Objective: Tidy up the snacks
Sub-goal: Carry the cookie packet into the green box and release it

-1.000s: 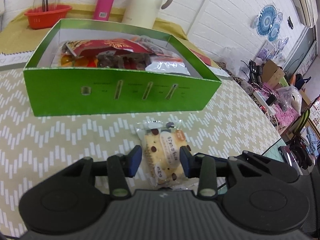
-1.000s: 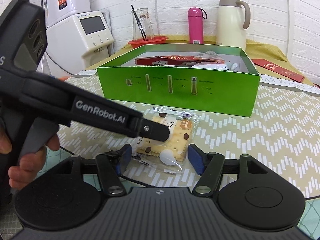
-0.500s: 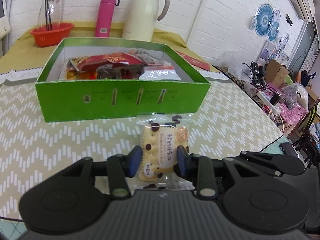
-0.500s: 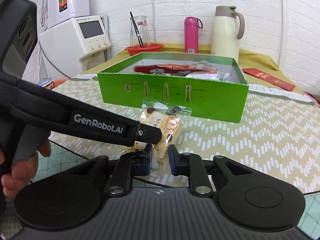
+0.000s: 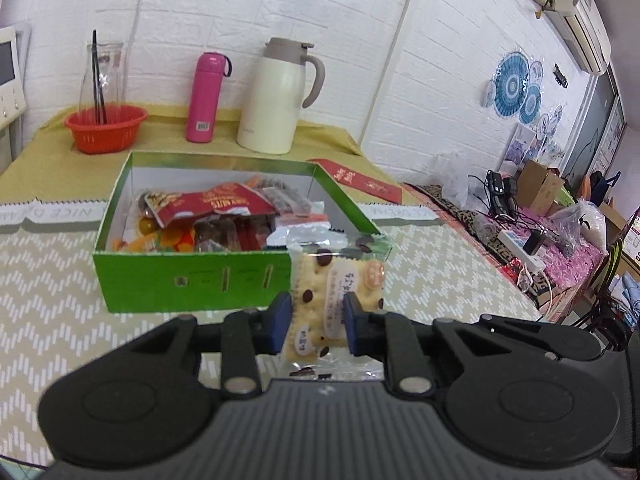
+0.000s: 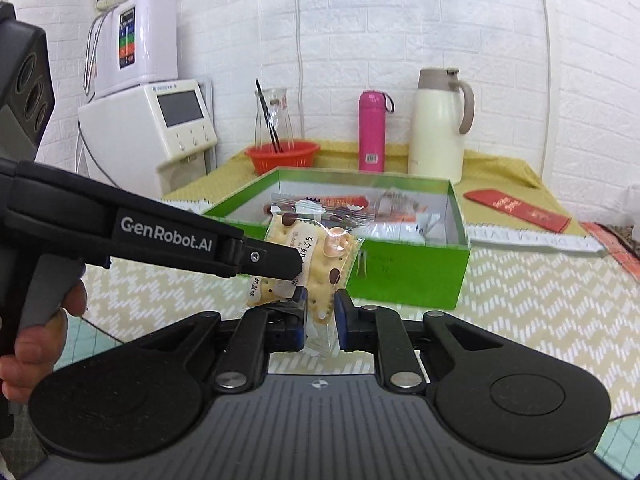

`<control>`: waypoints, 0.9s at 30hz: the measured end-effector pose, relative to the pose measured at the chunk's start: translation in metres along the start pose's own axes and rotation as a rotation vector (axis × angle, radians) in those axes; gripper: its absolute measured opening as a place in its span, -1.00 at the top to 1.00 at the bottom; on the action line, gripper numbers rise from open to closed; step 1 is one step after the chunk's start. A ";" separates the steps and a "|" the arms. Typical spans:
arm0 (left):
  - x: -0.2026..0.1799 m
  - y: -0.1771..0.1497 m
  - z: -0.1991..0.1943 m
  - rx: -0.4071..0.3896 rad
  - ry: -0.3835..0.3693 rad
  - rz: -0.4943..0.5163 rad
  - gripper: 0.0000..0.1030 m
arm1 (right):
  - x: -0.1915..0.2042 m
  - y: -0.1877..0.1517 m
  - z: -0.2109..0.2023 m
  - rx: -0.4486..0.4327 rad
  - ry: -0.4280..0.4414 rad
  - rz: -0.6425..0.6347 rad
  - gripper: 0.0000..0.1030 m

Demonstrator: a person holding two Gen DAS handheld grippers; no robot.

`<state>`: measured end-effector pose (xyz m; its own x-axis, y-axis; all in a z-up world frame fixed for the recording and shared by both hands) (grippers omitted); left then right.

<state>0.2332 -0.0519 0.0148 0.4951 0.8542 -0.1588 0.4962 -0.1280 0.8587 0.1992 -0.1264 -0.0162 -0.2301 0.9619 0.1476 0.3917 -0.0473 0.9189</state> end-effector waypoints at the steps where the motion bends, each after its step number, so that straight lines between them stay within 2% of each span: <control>1: 0.000 0.005 -0.001 -0.010 0.001 0.001 0.64 | 0.000 0.004 0.000 -0.008 -0.001 -0.005 0.46; 11: 0.016 0.052 0.011 -0.063 0.009 -0.026 0.64 | -0.006 0.050 0.014 -0.086 0.013 -0.021 0.46; 18: 0.042 0.066 0.038 -0.037 0.031 -0.072 0.64 | -0.014 0.065 0.048 -0.066 0.042 0.023 0.46; 27: 0.069 0.067 0.073 0.012 0.053 -0.102 0.64 | -0.020 0.063 0.087 -0.018 0.050 0.029 0.46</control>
<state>0.3526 -0.0382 0.0258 0.4034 0.8885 -0.2189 0.5508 -0.0447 0.8335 0.3055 -0.1254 0.0066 -0.2631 0.9455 0.1916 0.3830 -0.0799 0.9203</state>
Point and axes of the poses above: each gripper's, at about its wrist camera, not at the fingertips, and z roughly the way its jaws point, x to its left, y to its top, the point moved 8 cm from there along z, roughly the way its jaws point, and after that the axes turned 7 degrees about z, right-handed, at the moved point
